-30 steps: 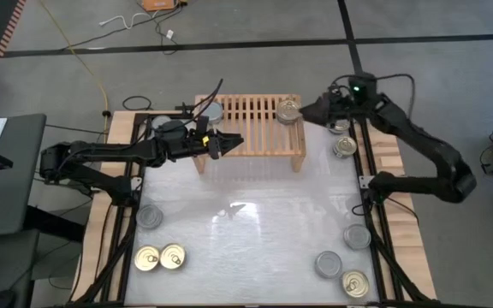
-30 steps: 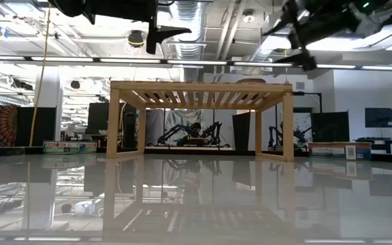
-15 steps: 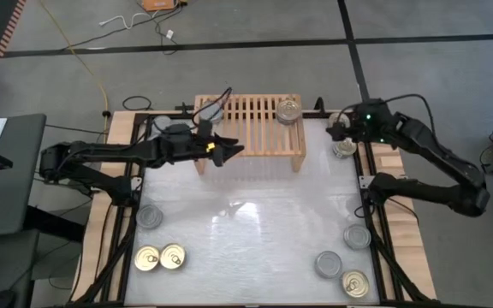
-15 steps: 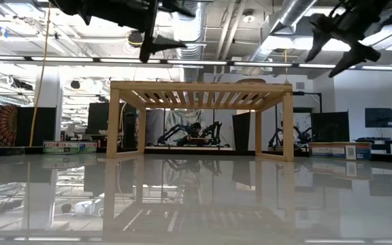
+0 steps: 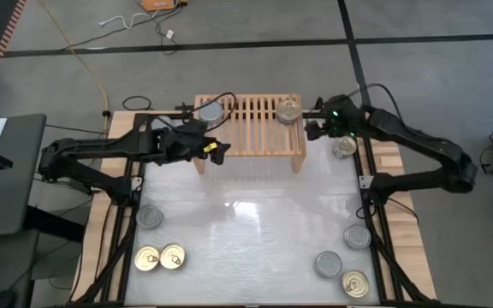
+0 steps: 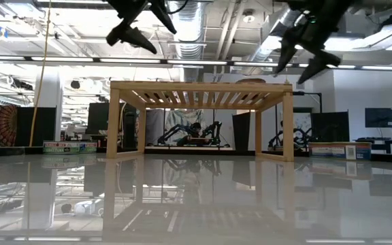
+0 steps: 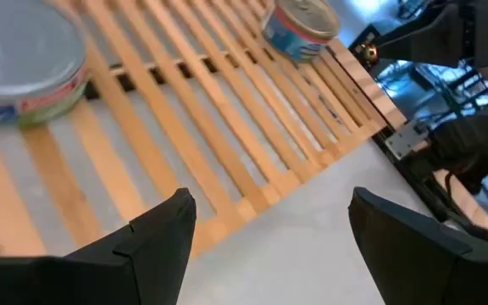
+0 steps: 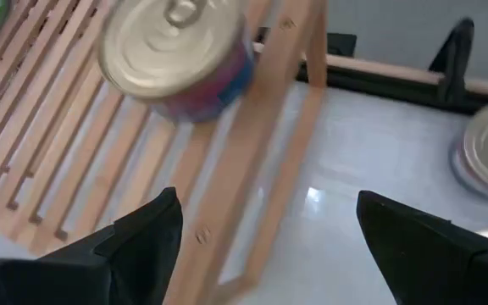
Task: Stack canned seafood by type on shelf
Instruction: Put the blue and pink tuna can on the shelf, then stack the blue-pink tuna can on top of the other blue-pink can on the shelf
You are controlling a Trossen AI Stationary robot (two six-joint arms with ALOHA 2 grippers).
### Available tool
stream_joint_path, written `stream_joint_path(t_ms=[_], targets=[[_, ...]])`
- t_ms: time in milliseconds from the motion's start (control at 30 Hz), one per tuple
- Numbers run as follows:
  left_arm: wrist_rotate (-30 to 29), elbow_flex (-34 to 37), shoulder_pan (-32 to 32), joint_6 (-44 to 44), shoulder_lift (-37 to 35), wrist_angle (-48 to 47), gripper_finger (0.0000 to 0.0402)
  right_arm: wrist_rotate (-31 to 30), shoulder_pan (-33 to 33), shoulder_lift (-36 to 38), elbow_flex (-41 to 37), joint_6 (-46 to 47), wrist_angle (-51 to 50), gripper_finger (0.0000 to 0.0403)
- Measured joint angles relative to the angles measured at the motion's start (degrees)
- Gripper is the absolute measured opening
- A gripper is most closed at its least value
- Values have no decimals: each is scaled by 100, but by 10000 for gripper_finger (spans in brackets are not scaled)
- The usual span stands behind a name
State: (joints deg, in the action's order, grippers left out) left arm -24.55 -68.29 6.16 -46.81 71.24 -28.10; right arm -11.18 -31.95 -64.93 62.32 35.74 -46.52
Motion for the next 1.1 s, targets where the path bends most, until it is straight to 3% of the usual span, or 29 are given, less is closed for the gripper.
stream_joint_path(t_ms=[233, 533, 867, 1100], targets=[[-49, -11, -196, -236, -157, 54, 297, -471, -84, -1128, 1044, -612, -649, 372], [-459, -11, -436, -253, -387, -23, 297, -793, -83, -1862, 1483, -940, -505, 372], [-514, -11, -460, -316, -422, -105, 297, -980, -155, -1722, 1509, -1075, -416, 372], [-509, -11, -532, -276, -419, -194, 297, -989, -51, -1157, 1509, -654, -1696, 372]])
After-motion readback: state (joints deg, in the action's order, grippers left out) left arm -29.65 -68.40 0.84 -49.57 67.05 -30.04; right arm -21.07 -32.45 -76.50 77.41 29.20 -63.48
